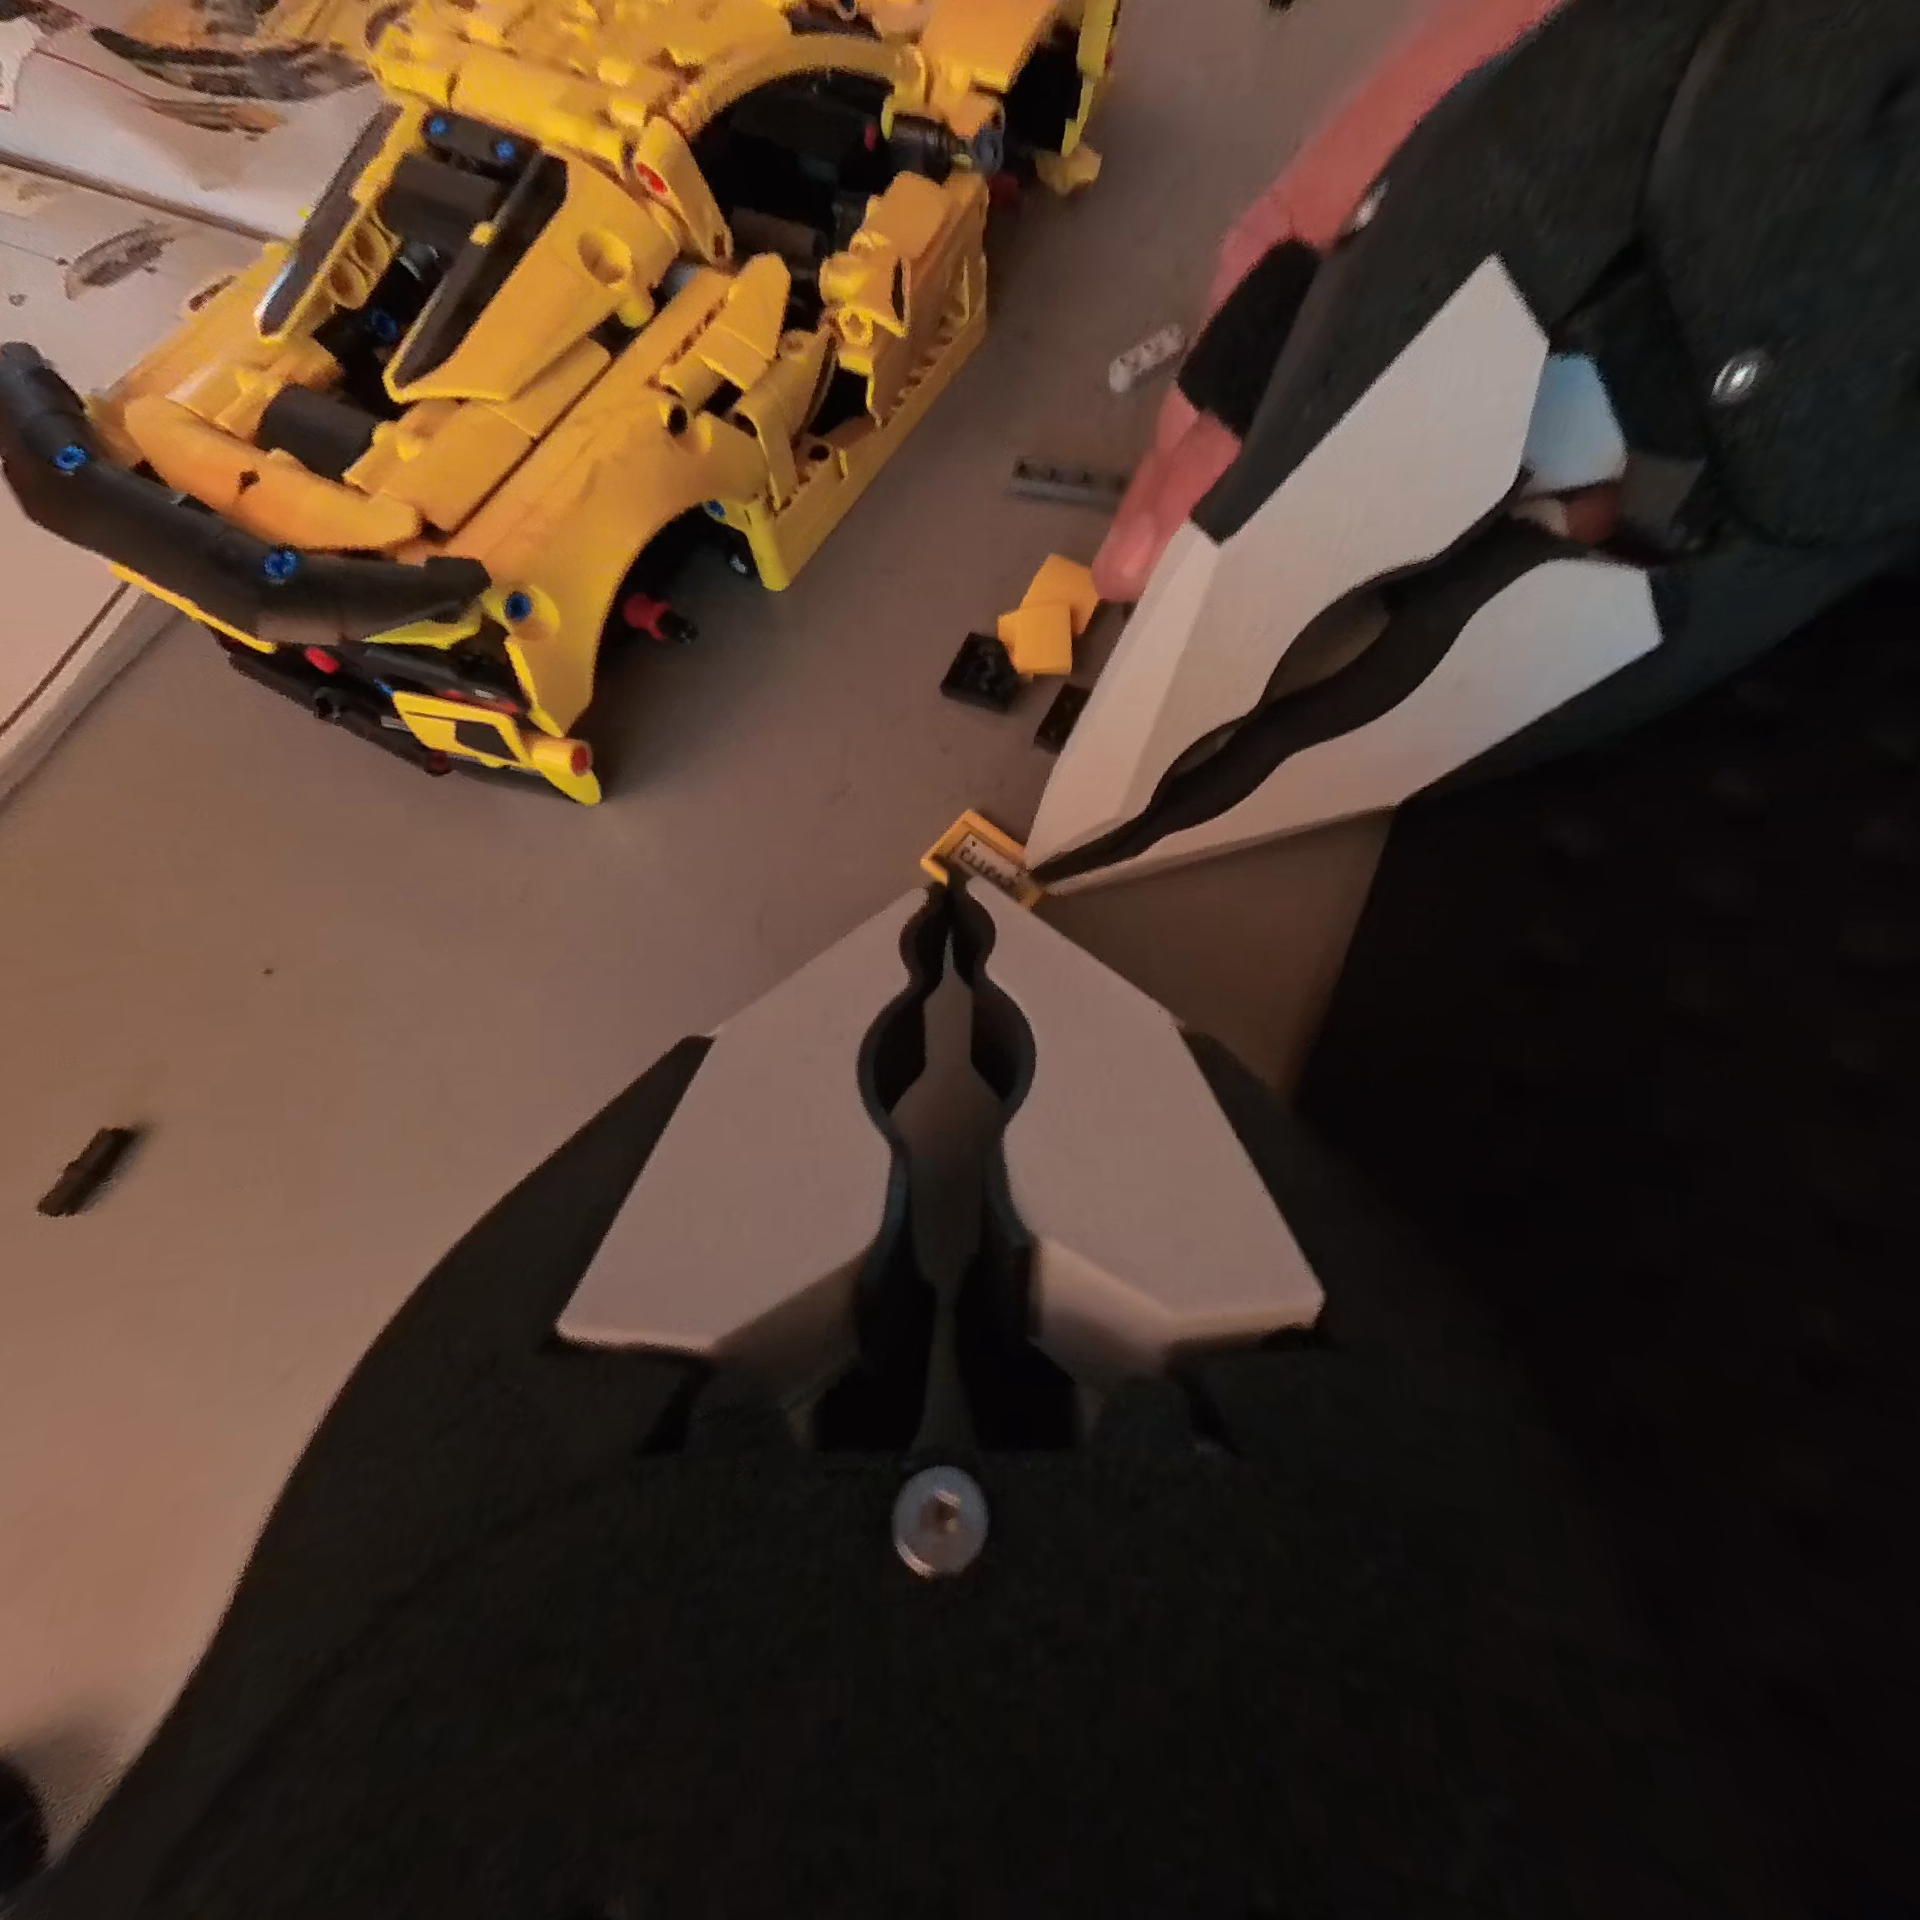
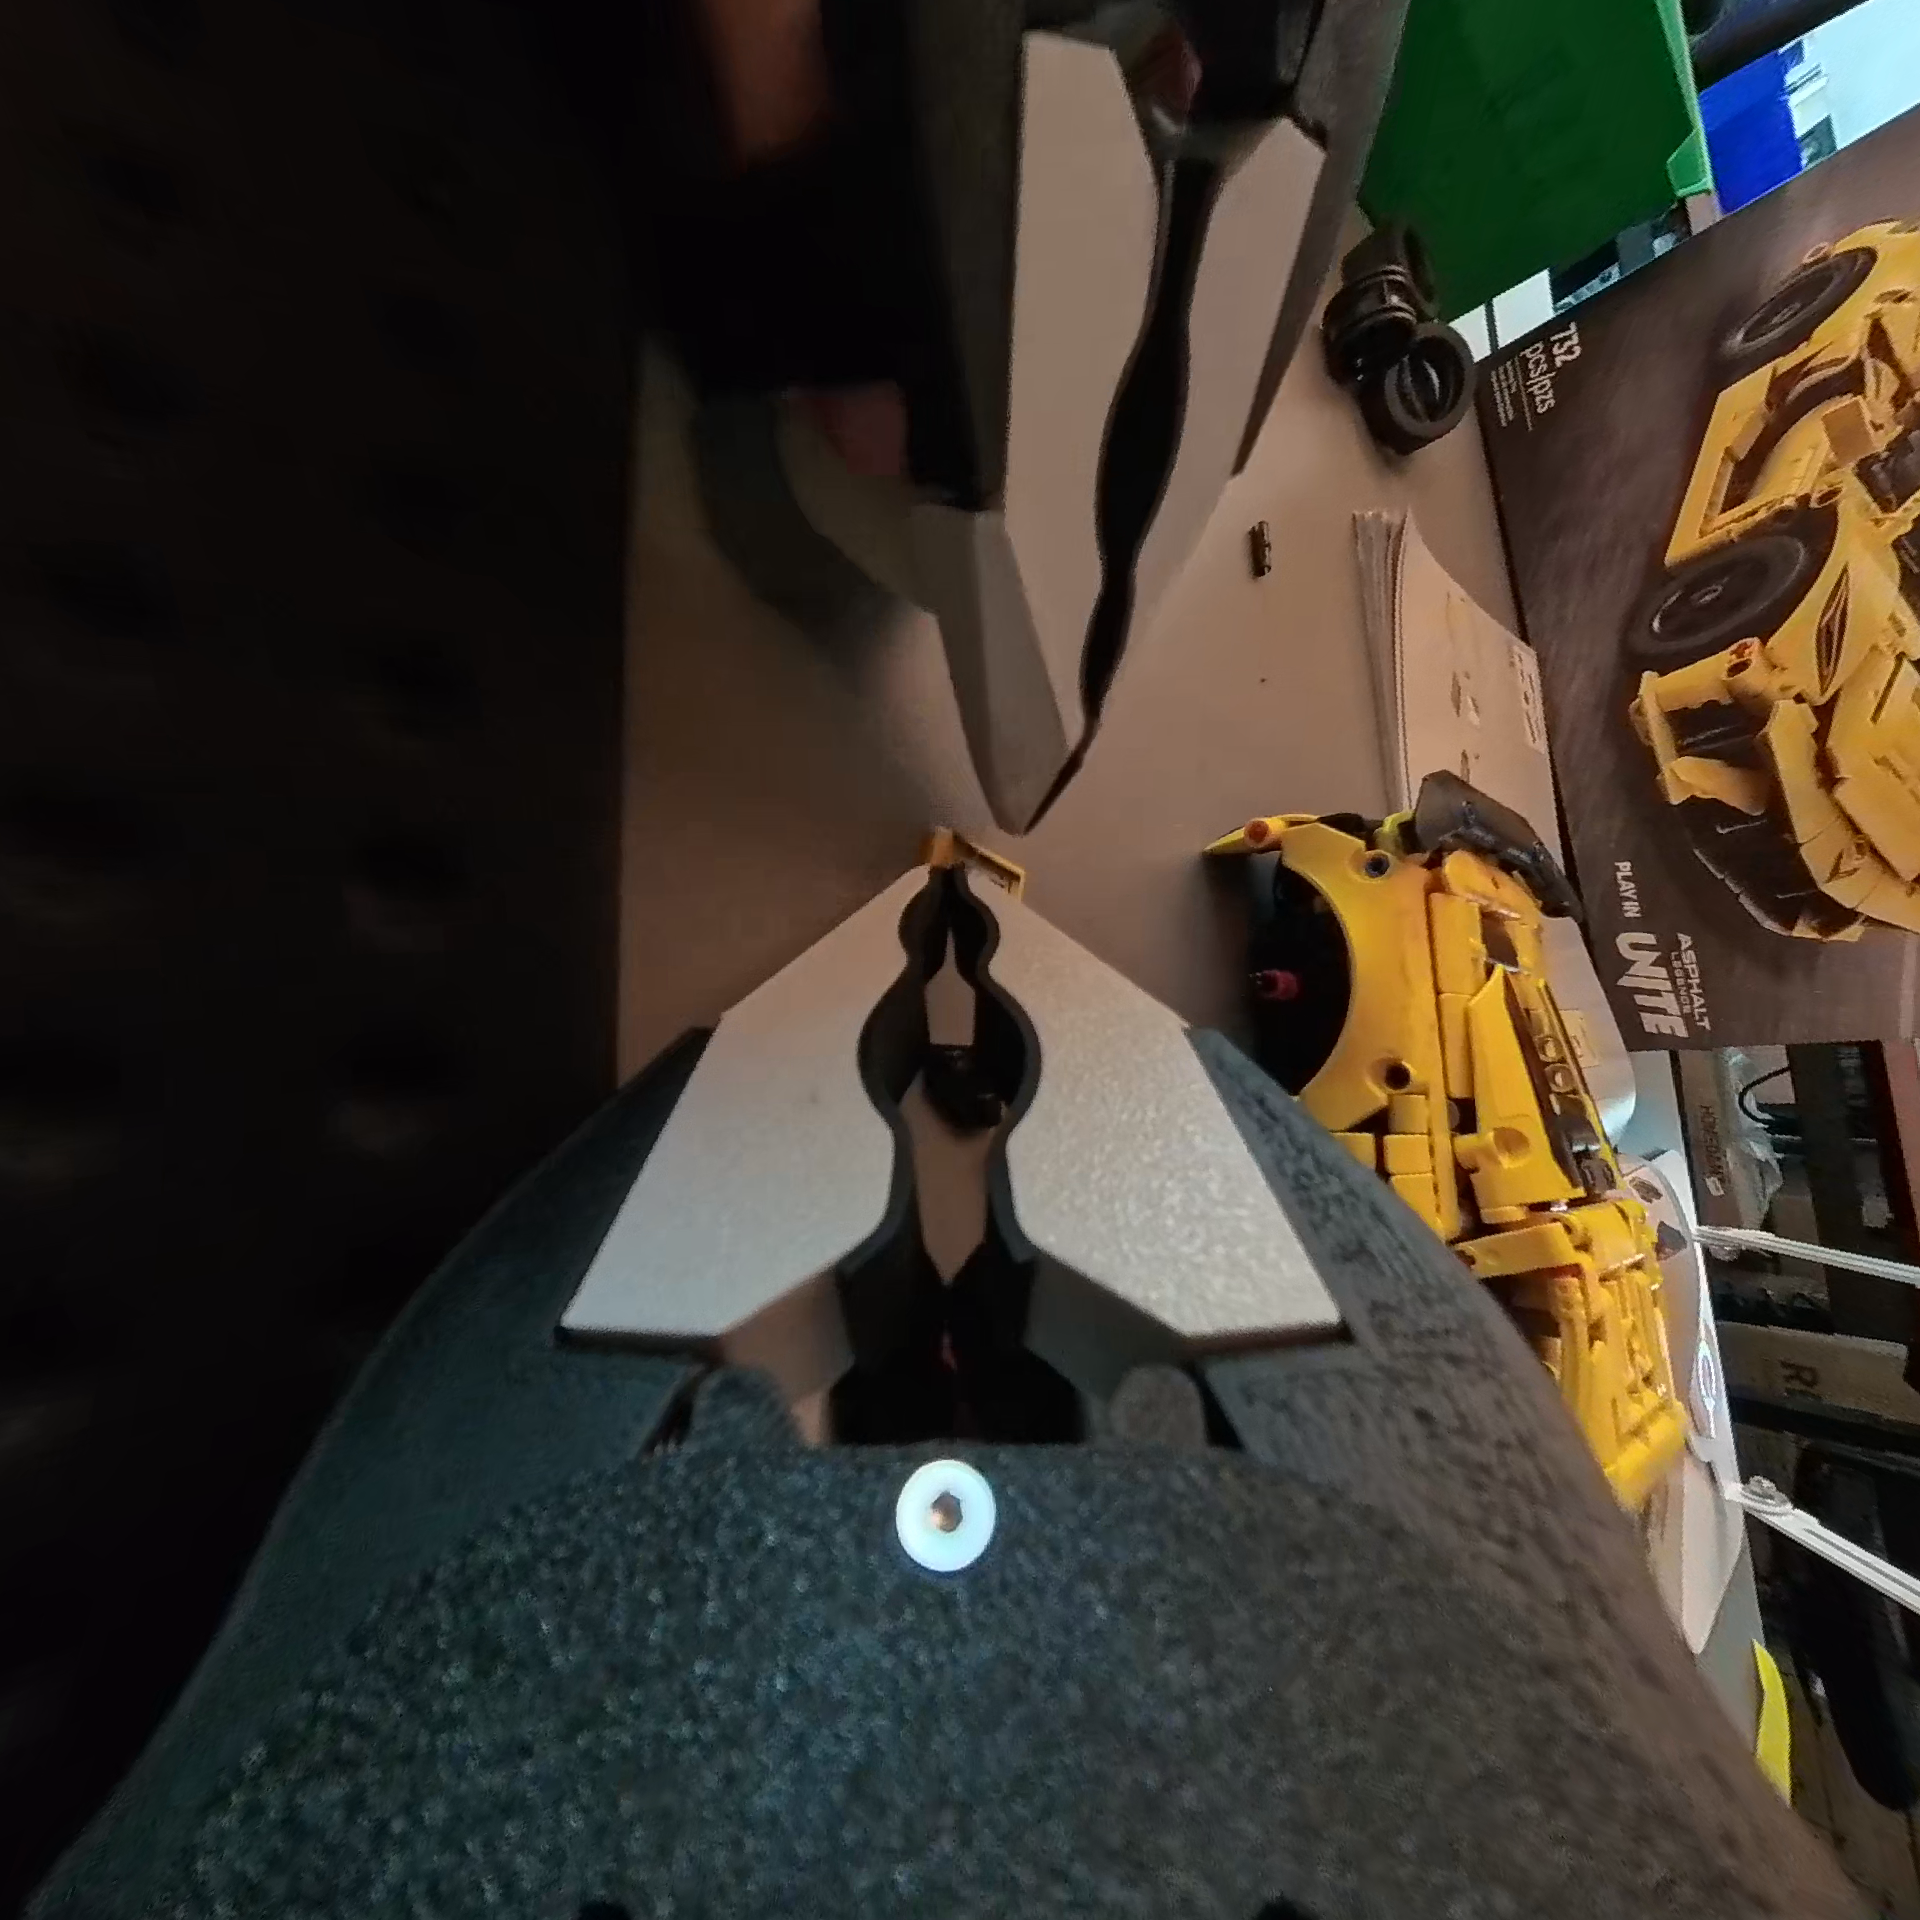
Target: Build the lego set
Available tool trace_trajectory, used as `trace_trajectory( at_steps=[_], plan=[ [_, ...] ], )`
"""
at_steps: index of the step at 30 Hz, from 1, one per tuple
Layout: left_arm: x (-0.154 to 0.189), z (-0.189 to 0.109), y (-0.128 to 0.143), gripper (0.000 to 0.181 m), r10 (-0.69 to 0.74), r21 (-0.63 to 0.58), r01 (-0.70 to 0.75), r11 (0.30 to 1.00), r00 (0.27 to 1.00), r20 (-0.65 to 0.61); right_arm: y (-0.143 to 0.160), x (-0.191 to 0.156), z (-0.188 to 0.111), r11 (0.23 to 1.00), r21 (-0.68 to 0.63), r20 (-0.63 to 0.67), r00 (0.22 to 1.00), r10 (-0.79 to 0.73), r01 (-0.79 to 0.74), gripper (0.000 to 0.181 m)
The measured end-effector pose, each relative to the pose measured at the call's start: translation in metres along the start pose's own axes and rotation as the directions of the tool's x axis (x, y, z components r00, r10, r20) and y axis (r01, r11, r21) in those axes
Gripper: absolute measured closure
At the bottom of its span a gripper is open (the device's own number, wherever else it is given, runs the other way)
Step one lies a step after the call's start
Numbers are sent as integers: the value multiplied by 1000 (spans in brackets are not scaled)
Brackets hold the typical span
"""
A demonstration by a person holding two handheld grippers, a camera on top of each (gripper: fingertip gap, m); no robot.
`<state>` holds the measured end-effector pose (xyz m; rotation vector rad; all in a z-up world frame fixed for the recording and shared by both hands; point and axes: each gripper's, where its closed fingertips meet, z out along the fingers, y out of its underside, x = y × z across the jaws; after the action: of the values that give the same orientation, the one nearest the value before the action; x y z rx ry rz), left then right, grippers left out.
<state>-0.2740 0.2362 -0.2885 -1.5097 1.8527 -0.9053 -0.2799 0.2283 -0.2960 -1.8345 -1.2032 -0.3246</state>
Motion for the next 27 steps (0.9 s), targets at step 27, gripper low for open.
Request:
trace_trajectory(
  at_steps=[27],
  plan=[
    [7, 10, 2, 181, -6, -48, 4, 999, 999, -46, 0, -1, 0, 980, 24, 63, 978, 198, -199, 181]
  ],
)
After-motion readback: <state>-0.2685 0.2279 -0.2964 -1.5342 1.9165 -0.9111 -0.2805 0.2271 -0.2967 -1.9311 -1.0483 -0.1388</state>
